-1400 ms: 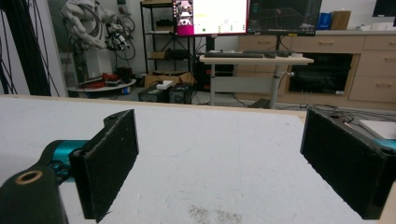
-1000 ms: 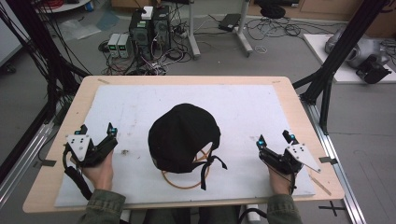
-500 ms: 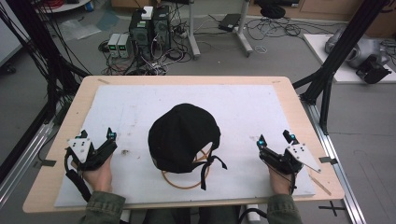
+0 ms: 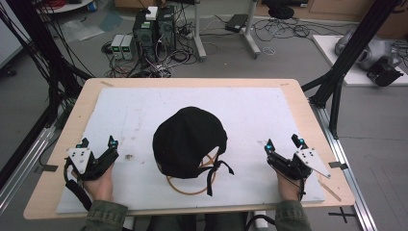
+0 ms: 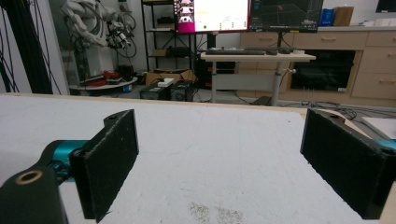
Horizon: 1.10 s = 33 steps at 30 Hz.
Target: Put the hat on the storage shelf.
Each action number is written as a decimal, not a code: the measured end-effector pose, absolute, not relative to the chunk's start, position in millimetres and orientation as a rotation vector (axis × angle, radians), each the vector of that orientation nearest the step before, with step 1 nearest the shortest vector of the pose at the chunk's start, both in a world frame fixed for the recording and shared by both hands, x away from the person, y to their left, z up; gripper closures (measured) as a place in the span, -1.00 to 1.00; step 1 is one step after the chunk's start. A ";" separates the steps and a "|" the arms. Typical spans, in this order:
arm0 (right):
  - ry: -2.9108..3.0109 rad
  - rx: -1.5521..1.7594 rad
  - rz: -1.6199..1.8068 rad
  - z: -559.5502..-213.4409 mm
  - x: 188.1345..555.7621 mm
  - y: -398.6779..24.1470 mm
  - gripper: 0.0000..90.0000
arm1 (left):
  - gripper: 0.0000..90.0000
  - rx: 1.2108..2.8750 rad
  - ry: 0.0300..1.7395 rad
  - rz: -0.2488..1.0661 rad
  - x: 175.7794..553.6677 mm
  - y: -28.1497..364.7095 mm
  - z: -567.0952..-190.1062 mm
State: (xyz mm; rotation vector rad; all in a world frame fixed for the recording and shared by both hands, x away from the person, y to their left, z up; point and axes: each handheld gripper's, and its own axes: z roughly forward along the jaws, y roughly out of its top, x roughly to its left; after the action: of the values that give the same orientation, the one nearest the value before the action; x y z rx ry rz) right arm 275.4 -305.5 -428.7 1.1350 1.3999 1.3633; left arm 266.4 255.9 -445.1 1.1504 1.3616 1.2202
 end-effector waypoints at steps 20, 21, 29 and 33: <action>1.428 1.123 1.351 -429.9 277.2 -303.2 -0.77 | -0.59 1.231 1.262 1.194 265.4 247.7 -441.1; 1.436 1.120 1.350 -430.2 276.8 -302.2 -0.77 | -0.59 1.231 1.259 1.193 265.8 246.6 -441.1; 1.448 1.117 1.354 -431.7 276.4 -302.2 -0.77 | -0.58 1.242 1.252 1.191 264.2 245.7 -441.0; 1.445 1.125 1.353 -432.1 277.4 -303.9 -0.77 | -0.58 1.247 1.258 1.182 264.1 247.2 -441.7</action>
State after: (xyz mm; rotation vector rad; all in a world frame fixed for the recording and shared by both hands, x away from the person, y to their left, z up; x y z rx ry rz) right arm 277.4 -303.9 -432.1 1.1251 1.4450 1.3533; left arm 264.1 247.2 -441.7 1.2466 1.2579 1.1820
